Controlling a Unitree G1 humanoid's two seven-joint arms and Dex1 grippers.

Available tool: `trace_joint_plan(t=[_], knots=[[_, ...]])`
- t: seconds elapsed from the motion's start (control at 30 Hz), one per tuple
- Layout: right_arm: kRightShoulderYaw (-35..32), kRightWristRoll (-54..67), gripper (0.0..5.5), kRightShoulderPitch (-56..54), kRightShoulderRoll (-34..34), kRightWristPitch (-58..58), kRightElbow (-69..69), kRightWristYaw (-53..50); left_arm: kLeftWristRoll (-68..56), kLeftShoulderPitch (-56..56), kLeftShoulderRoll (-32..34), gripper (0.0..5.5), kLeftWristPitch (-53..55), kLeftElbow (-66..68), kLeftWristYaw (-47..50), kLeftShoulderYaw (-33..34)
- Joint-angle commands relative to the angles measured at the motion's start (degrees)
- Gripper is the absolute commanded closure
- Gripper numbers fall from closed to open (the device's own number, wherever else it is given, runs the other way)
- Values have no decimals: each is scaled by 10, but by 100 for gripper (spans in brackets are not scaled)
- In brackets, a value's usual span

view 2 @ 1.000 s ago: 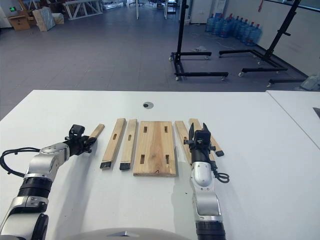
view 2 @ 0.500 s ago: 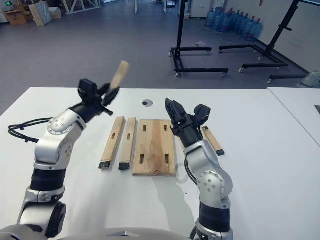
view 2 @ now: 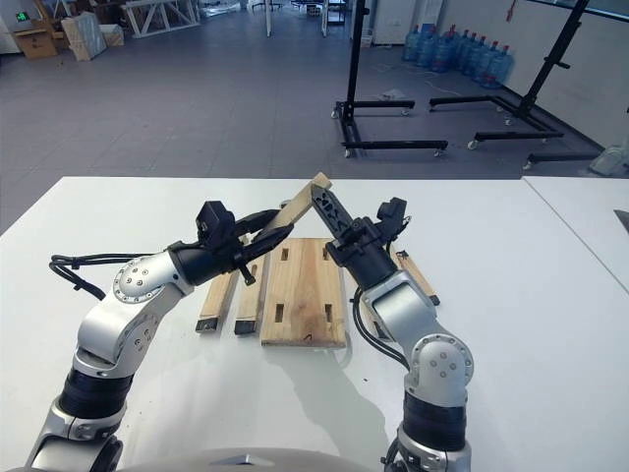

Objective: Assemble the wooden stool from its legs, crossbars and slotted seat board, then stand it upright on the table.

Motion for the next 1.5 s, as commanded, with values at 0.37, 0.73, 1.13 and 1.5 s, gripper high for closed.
trace_joint_plan(t=[0.37, 0.73, 1.13, 1.5], knots=[[24, -9, 510, 16, 24, -47, -15, -47, 81, -2, 30, 423, -72, 5, -10, -39], [-40, -152, 510, -1, 28, -152, 41, -77, -117, -50, -33, 319, 82, -14, 39, 71], [-44, -435, 510, 51, -118, -203, 183, 111, -61, -79, -72, 319, 77, 97, 246, 171], [-44, -473, 510, 26, -106, -215, 230, 189, -38, -64, -76, 319, 75, 96, 244, 141]])
